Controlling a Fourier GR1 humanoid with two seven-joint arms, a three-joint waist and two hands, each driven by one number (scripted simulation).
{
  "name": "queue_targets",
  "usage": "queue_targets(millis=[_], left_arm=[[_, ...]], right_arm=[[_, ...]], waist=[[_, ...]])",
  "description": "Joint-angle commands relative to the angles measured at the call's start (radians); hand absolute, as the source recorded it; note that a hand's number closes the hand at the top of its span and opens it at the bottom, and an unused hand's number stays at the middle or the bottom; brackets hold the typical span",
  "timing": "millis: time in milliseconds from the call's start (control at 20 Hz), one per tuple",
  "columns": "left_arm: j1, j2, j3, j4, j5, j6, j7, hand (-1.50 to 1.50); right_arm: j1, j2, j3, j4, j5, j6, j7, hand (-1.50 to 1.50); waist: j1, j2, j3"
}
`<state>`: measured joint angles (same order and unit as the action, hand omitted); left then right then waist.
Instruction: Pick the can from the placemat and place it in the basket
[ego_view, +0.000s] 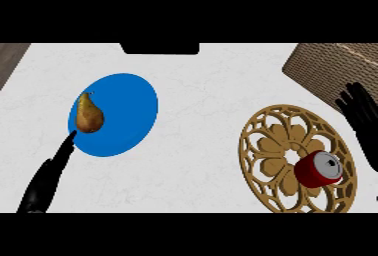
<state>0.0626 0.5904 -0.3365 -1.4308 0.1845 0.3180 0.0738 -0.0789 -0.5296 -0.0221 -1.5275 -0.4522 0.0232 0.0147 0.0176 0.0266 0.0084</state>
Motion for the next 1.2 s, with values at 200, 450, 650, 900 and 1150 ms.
queue_targets(millis=[200, 450, 650, 900, 1150], left_arm=[[-0.173, -0.043, 0.093, -0.059, 0.097, -0.028, 0.045, 0.0], [-0.195, -0.074, 0.108, -0.039, 0.157, -0.066, 0.048, 0.0], [-0.272, -0.074, 0.177, 0.052, 0.193, -0.09, 0.073, 0.0], [-0.287, -0.082, 0.182, 0.063, 0.17, -0.105, 0.099, 0.0], [-0.266, -0.067, 0.196, 0.036, 0.189, -0.123, 0.101, 0.0]], right_arm=[[-0.308, -0.015, -0.044, 0.056, -0.242, 0.337, -0.053, 1.5], [-0.324, -0.116, 0.151, -0.148, 0.118, 0.556, -0.298, -1.5], [-0.241, 0.063, 0.287, -0.294, 0.313, 0.367, -0.333, -1.5], [-0.241, 0.009, 0.291, -0.528, 0.261, 0.315, 0.055, -1.5], [-0.399, -0.213, 0.232, -0.524, 0.244, 0.431, 0.317, -1.5]], waist=[[0.028, -0.017, -0.004], [0.018, -0.019, -0.006], [-0.027, -0.025, -0.009], [-0.036, -0.031, -0.01], [-0.029, -0.037, -0.014]])
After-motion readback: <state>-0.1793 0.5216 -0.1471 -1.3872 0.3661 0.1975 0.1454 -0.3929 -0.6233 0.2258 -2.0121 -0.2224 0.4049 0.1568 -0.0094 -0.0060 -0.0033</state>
